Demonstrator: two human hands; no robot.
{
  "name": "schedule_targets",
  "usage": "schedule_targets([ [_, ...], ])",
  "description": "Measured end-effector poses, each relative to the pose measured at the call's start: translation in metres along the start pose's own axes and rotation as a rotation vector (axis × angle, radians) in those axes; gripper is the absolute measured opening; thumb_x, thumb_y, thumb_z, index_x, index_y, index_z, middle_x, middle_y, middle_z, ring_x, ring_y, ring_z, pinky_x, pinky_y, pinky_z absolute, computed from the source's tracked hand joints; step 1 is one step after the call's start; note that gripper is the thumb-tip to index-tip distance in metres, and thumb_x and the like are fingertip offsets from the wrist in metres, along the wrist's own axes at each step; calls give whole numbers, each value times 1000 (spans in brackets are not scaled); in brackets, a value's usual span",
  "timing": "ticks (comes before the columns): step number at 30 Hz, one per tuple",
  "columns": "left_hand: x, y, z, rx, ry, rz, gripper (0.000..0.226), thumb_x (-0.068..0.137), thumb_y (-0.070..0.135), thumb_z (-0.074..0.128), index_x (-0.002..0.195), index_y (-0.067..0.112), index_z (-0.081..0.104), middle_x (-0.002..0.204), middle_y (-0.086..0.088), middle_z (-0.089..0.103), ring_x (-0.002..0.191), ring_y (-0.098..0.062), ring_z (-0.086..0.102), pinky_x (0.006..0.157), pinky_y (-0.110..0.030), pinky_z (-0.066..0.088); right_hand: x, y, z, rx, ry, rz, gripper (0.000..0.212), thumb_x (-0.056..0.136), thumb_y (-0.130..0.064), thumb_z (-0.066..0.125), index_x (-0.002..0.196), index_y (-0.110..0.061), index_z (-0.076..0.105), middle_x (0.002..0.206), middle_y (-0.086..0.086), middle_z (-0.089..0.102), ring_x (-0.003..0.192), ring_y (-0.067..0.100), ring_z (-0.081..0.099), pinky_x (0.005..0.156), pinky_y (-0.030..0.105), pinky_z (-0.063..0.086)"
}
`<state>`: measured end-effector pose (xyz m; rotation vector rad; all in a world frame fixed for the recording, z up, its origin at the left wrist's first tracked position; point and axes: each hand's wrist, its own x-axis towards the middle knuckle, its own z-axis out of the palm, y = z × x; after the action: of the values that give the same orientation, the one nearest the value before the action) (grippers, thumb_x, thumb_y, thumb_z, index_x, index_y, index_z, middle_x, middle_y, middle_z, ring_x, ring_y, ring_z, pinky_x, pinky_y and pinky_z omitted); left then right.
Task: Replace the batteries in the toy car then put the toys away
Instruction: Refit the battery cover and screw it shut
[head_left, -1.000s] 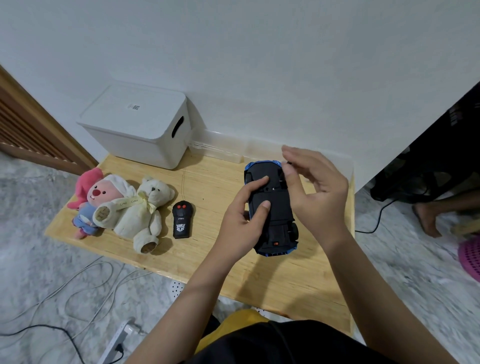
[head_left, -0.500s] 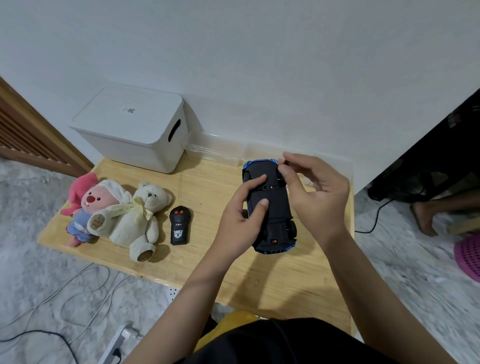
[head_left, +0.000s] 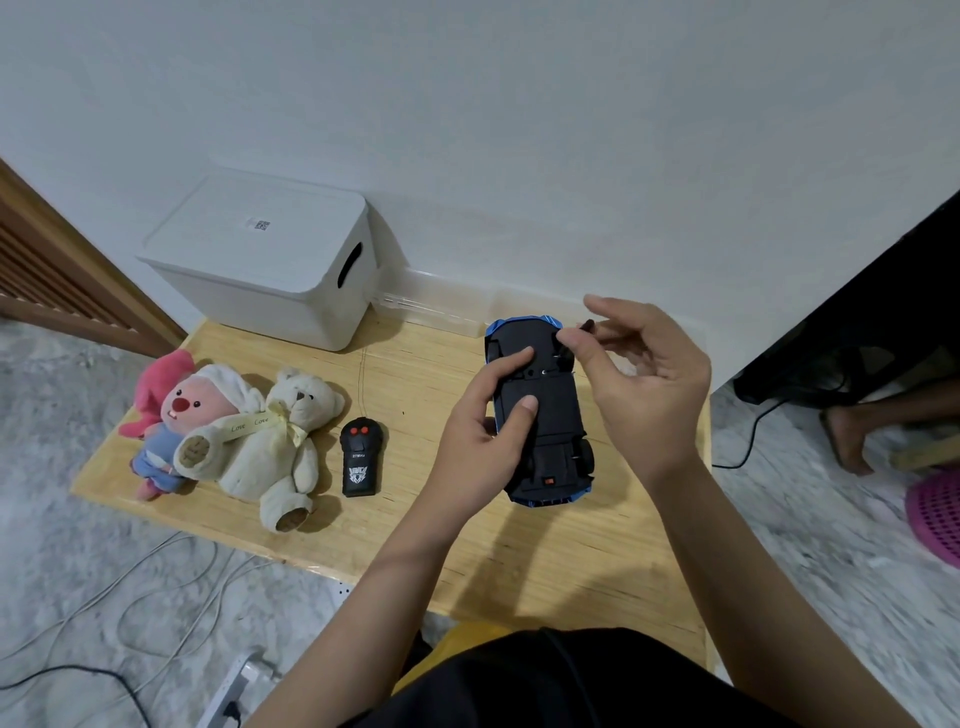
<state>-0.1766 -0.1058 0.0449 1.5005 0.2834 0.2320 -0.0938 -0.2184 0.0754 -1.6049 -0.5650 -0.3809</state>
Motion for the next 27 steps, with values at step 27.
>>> schedule_targets([
  [27,-12,2,-1,35,14,24,37,96,6,51,127,25,54,119,6,59,91,-2,63,69,-20,55,-11,-7,-7,-46,-37,-73,16,81,-2,72,92,-13,69,82,4,65,77,20,66,70,29,55],
])
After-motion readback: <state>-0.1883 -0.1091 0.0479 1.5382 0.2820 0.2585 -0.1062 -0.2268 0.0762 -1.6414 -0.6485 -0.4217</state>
